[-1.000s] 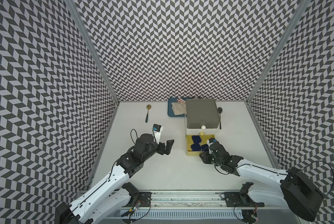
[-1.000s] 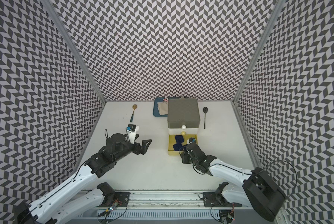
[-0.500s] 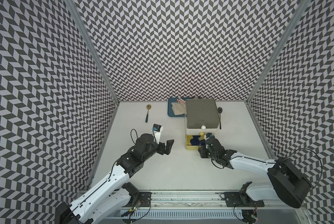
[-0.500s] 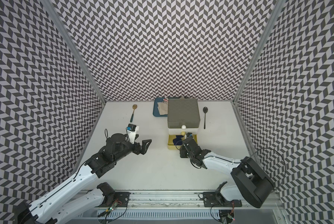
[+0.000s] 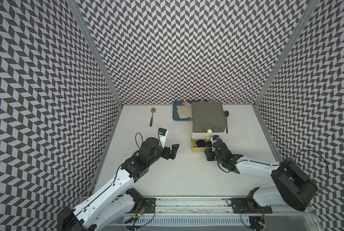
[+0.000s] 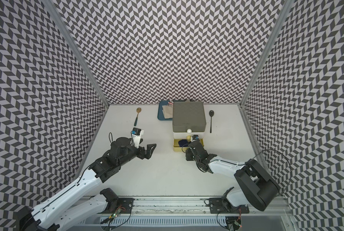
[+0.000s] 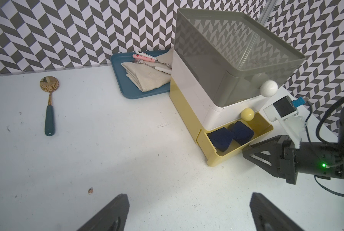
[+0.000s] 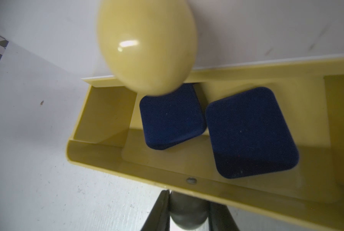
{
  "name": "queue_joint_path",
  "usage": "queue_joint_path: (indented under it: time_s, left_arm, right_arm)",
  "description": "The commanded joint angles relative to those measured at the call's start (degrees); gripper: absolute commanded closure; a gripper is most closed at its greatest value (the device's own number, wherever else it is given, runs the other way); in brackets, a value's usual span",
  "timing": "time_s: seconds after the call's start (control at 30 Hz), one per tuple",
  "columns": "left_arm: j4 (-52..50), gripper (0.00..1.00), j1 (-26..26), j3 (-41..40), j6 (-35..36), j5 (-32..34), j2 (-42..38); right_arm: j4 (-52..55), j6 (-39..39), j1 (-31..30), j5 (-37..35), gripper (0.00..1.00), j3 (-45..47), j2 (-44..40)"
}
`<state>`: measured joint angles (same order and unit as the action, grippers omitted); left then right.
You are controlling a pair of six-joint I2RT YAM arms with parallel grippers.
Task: Place the brooch boxes into the drawer by color
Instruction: Close the drawer in the storage box.
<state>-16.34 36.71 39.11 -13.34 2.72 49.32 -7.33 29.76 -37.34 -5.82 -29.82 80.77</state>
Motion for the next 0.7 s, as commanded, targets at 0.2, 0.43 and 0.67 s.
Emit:
queue_joint_path:
  time_s: [0.2, 0.43, 0.67]
  left_arm:
    - [0.58, 0.0, -0.32, 0.45, 0.7, 0.02, 0.43]
    - [0.52, 0.0, -0.32, 0.45, 0.6, -0.15, 0.12]
    - [0.75, 0.0, -0.5, 0.35, 0.6, -0.74, -0.17]
  right_arm:
    - [-12.69, -0.71, -0.08, 0.25, 0.28, 5.13, -9.44]
    - [-2.92, 4.55, -0.1, 0.37, 0.23, 9.84, -28.19]
    - [8.57, 15.0, 10.56, 5.76, 0.96, 15.21, -48.18]
